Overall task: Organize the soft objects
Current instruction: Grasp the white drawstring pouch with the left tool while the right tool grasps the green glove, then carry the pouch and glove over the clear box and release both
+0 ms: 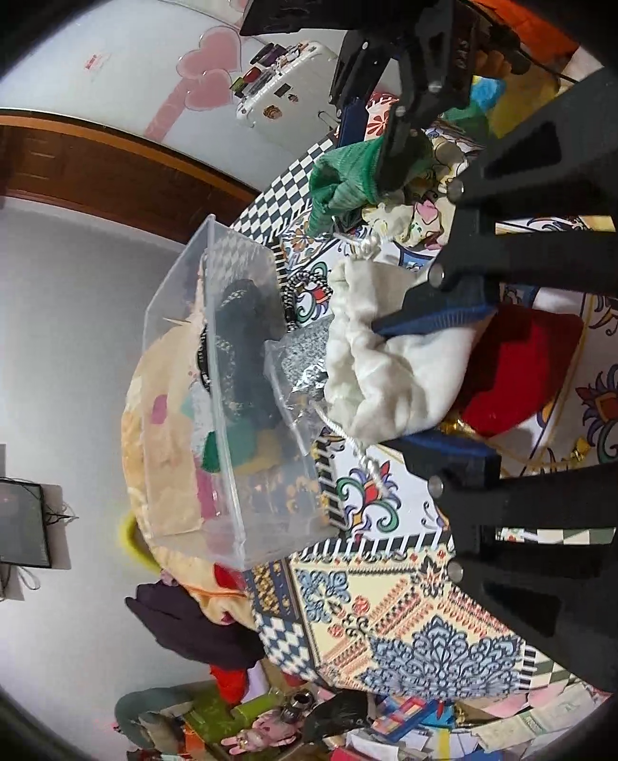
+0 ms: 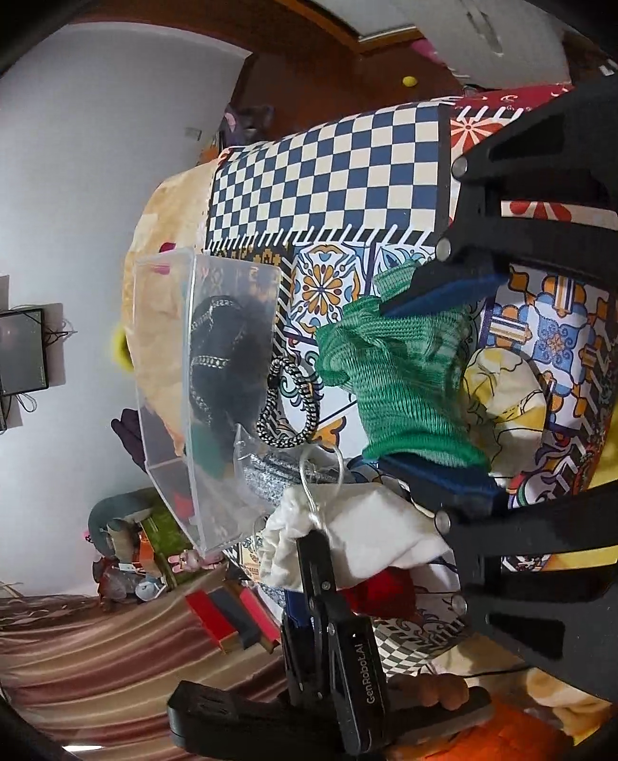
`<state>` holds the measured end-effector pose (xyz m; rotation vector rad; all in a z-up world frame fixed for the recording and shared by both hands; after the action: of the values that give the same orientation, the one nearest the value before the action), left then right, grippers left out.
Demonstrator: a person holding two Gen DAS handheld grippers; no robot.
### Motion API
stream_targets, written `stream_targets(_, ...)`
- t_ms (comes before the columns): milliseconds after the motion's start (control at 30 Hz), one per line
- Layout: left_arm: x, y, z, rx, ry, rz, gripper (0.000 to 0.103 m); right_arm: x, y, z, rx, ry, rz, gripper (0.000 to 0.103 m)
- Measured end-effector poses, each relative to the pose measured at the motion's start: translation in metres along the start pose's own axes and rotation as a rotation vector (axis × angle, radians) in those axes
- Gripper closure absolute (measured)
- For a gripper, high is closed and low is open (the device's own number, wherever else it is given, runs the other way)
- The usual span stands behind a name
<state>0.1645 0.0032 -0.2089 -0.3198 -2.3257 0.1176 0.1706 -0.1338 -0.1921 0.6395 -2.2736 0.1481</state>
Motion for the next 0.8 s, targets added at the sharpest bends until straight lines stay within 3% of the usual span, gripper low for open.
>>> stream_targets(167,0.017,0.002,-0.009,0.001,-0.055,-0.015,0.074,0.011,-0.006,-0.007,-0.005,-0.038,0.011,0.062)
stream_targets(400,0.046,0.003,-0.031,0.003,-0.143,-0.02,0.074,0.031,-0.012,-0.023,-0.011,-0.102,0.027,0.063)
stream_targets(800,0.088,0.014,-0.091,-0.009,-0.315,-0.07,0.074,0.051,-0.005,-0.084,0.0,-0.258,0.026,0.063)
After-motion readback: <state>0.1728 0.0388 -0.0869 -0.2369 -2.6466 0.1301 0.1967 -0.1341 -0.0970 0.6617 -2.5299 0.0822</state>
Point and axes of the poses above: each gripper's, at about its wrist camera, not at the fingertips, and x roughly against the way its jaws point, y to its left, z to its underside, the point moved 7 cm from there along -x, roughly the way its jaws point, and after that the axes turned 4 degrees about z, right-handed, at the moved point
